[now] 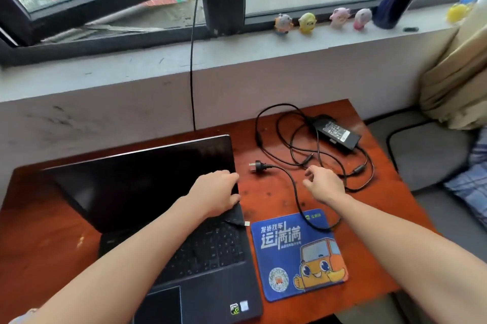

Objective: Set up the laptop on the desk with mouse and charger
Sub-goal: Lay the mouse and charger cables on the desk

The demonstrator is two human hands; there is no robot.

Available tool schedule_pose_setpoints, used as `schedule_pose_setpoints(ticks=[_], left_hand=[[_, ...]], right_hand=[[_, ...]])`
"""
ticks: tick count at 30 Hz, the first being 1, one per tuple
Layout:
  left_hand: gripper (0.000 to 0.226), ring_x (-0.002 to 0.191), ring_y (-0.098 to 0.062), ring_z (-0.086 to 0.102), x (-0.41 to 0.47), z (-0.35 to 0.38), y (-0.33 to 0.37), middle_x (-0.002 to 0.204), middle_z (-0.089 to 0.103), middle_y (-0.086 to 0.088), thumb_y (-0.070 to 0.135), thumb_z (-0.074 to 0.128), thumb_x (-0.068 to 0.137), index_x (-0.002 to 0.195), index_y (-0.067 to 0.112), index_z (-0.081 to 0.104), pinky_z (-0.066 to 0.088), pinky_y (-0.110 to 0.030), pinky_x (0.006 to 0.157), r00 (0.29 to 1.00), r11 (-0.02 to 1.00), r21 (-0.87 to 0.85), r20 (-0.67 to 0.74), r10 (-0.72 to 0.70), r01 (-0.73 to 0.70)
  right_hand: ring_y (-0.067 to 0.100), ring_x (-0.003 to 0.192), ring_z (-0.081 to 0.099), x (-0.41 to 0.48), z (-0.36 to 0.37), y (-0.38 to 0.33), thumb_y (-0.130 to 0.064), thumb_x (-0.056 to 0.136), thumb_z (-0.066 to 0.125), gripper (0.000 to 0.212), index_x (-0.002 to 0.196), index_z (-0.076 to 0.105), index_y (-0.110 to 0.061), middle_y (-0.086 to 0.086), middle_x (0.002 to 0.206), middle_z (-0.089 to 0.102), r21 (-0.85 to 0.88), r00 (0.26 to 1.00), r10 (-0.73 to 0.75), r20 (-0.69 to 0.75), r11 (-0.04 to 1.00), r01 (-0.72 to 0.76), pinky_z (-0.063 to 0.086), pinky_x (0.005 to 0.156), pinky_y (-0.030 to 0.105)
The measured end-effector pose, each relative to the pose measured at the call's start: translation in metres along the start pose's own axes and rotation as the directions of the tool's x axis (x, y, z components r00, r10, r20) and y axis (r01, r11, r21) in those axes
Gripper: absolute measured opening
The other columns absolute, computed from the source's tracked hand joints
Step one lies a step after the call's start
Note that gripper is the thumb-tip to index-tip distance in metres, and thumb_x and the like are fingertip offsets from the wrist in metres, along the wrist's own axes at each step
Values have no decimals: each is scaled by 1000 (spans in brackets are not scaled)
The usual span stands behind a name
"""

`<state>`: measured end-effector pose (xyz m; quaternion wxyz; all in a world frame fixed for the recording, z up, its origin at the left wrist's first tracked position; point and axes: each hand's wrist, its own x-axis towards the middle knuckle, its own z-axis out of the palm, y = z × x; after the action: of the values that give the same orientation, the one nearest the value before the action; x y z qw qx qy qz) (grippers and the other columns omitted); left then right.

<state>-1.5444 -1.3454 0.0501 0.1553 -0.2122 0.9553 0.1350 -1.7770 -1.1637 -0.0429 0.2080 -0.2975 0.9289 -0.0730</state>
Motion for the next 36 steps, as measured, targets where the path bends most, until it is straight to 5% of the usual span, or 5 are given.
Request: schedule_pose_setpoints(ticks=[8,18,24,32,36], left_hand=[[44,118,-29,46,89,29,67,127,43,-8,32,54,90,130,17,44,47,-44,87,993,994,-48,73,-96,99],[50,137,-30,29,184,83,105,148,35,-7,26,41,93,143,26,35,26,-46,110,970,970,168,133,-201,178],[32,121,-29,41,178,91,109,125,49,-7,24,48,89,120,23,58,30,-48,101,933,929,341,263,-245,148],[6,92,-29,60,142,30,72,87,64,-5,16,63,82,88,15,63,42,-30,73,924,860,-411,-97,-370,301],[31,82,-18,59,124,-17,57,86,61,2,28,82,65,89,24,63,49,-28,73,935,816,-480,29,-353,323]], right_hand=[[29,119,44,65,-26,57,-28,85,62,43,126,54,-19,9,127,49,70,980,51,-191,997,-38,45,88,41],[27,114,59,111,-24,109,-37,83,66,45,126,57,-26,5,125,64,79,954,-72,291,996,51,48,92,34],[20,76,62,123,-28,134,-61,81,63,35,65,63,-30,-10,69,61,260,917,-134,375,965,35,48,73,33],[17,103,62,135,-56,99,-56,83,60,36,106,68,-30,-8,107,69,359,990,-111,86,930,73,49,86,33],[16,106,61,116,-49,77,-51,82,63,34,108,67,-30,-8,108,68,334,981,-159,113,936,113,48,86,32]])
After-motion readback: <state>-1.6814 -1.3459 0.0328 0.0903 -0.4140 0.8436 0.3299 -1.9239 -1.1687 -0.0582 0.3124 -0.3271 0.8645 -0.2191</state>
